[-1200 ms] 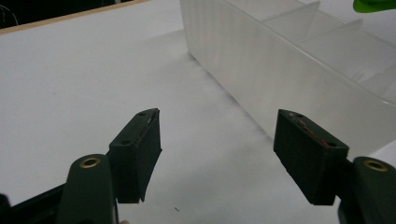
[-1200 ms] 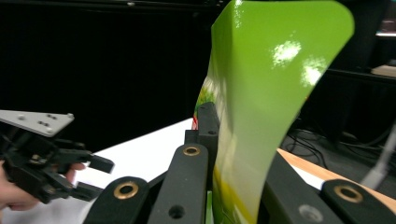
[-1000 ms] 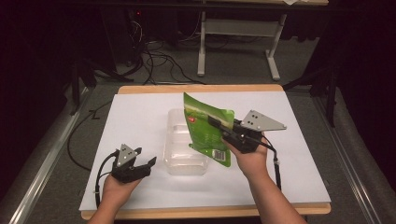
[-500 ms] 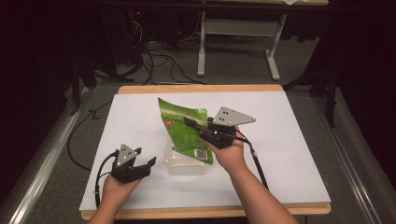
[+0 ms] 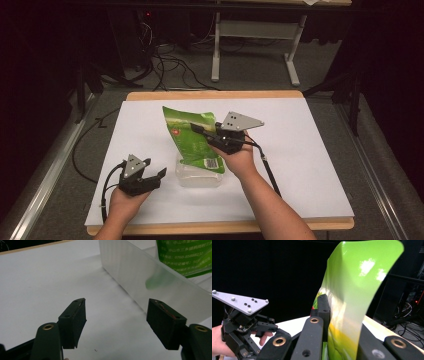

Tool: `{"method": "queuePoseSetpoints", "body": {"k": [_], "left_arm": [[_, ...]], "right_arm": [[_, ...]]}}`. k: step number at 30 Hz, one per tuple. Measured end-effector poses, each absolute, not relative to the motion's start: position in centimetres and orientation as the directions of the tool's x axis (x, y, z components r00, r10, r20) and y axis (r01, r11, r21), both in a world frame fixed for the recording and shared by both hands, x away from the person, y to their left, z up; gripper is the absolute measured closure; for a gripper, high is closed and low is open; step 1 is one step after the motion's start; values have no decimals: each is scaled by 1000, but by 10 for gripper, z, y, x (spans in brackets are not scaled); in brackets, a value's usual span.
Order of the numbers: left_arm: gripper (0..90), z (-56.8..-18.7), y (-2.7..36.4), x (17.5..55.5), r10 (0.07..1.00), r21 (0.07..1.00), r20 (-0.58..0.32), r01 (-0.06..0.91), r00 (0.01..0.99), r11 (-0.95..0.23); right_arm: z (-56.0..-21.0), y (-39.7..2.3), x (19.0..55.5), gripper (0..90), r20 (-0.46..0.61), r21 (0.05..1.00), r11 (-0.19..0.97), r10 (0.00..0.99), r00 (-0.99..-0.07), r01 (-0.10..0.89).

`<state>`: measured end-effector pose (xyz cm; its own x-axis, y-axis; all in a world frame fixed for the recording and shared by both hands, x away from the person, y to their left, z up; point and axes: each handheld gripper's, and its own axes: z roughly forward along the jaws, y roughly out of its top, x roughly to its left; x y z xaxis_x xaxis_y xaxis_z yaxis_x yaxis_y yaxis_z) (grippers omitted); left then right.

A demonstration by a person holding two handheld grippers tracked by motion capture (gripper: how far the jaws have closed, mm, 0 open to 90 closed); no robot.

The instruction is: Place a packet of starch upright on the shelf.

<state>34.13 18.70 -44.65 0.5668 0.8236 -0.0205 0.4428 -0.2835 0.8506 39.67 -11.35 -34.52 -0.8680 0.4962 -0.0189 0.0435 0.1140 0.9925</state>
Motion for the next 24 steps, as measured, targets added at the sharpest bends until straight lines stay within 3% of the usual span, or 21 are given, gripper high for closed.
{"method": "queuePoseSetpoints", "body": {"k": [18,24], "left_arm": [[324,-447,185,342,824,847,-21,448,566,-287],[324,-447,185,342,824,846,-19,449,566,-288]], "right_arm": [[-355,-134,386,887,6,993,98,505,-863,64],[-358,-137,382,819,23,990,111,511,-859,92]]}}
